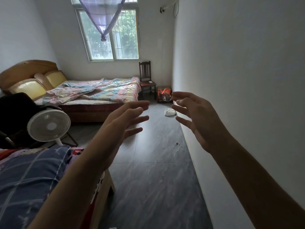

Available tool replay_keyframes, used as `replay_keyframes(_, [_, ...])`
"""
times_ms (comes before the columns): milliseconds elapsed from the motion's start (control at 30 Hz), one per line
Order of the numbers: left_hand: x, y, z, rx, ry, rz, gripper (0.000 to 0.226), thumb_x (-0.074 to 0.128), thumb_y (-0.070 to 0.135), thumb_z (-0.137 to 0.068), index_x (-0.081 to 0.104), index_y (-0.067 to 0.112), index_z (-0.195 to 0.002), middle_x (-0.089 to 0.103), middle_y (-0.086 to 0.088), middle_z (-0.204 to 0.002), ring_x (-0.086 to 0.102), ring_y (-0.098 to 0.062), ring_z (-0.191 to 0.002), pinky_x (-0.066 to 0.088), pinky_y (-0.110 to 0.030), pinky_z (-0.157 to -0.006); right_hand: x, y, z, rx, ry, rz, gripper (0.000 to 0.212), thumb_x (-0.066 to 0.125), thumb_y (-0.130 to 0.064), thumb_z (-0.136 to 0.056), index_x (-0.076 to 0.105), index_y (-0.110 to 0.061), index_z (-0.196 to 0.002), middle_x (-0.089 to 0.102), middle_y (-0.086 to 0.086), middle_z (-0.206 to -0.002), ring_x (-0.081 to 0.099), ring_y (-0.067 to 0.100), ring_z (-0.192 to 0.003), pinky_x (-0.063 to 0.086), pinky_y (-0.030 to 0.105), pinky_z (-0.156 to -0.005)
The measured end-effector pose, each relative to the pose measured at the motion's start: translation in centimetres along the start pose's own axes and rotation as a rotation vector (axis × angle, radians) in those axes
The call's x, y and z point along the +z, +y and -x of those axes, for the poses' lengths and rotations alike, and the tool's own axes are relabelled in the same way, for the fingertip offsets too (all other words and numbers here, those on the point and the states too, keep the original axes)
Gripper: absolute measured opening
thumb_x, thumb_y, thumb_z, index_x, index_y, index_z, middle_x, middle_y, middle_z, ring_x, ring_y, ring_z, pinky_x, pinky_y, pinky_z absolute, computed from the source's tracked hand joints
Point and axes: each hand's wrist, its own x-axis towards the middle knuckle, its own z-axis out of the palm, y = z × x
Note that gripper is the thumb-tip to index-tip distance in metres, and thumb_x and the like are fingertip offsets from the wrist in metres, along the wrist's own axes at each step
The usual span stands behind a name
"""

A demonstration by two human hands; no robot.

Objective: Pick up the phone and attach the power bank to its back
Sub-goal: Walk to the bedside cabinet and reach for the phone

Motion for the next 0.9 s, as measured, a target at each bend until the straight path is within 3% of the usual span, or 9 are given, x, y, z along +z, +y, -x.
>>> replay_keyframes(267, [0.6,-2.7,-9.5,0.0,-0.033,-0.017,0.025,0.058,0.043,-0.085,0.077,0.049,-0.098,0.071,0.007,-0.13,0.07,-0.01,-0.114,0.052,-0.046,-0.103,-1.9,2.6,-7.7,0.029,0.009,-0.012,0.027,0.05,-0.019,-0.103,0.068,-0.024,-0.123,0.067,0.0,-0.132,0.065,0.018,-0.12,0.05,0.044,-0.107])
replay_keyframes(433, [-1.2,-5.3,-15.7,0.029,-0.035,0.009,0.025,0.062,0.047,-0.081,0.077,0.049,-0.1,0.071,0.005,-0.13,0.07,-0.011,-0.114,0.053,-0.042,-0.098,-1.0,4.4,-13.5,0.029,0.006,-0.003,0.026,0.051,-0.019,-0.102,0.069,-0.028,-0.117,0.069,-0.003,-0.129,0.067,0.016,-0.118,0.052,0.042,-0.105])
replay_keyframes(600, [-5.2,-7.3,-23.1,0.017,-0.015,0.005,0.023,0.059,0.044,-0.083,0.076,0.055,-0.092,0.07,0.009,-0.128,0.07,-0.005,-0.11,0.053,-0.037,-0.096,2.2,5.1,-22.0,0.021,-0.001,-0.001,0.027,0.05,-0.017,-0.102,0.071,-0.026,-0.116,0.071,-0.001,-0.126,0.068,0.017,-0.118,0.051,0.045,-0.106])
replay_keyframes(733, [-10.0,-8.5,-29.6,0.029,0.003,0.013,0.025,0.056,0.042,-0.087,0.077,0.051,-0.099,0.074,0.019,-0.12,0.07,-0.004,-0.111,0.052,-0.036,-0.096,6.6,5.5,-29.7,0.006,-0.033,0.017,0.026,0.05,-0.017,-0.103,0.071,-0.027,-0.114,0.071,0.0,-0.128,0.067,0.019,-0.119,0.051,0.047,-0.107])
replay_keyframes(900, [-14.3,-10.3,-36.4,0.019,-0.001,0.017,0.026,0.056,0.042,-0.086,0.077,0.048,-0.101,0.073,0.017,-0.124,0.07,-0.006,-0.112,0.052,-0.038,-0.098,10.1,6.9,-37.2,0.007,-0.059,0.036,0.027,0.052,-0.016,-0.101,0.072,-0.024,-0.118,0.072,-0.002,-0.123,0.068,0.018,-0.118,0.051,0.048,-0.106])
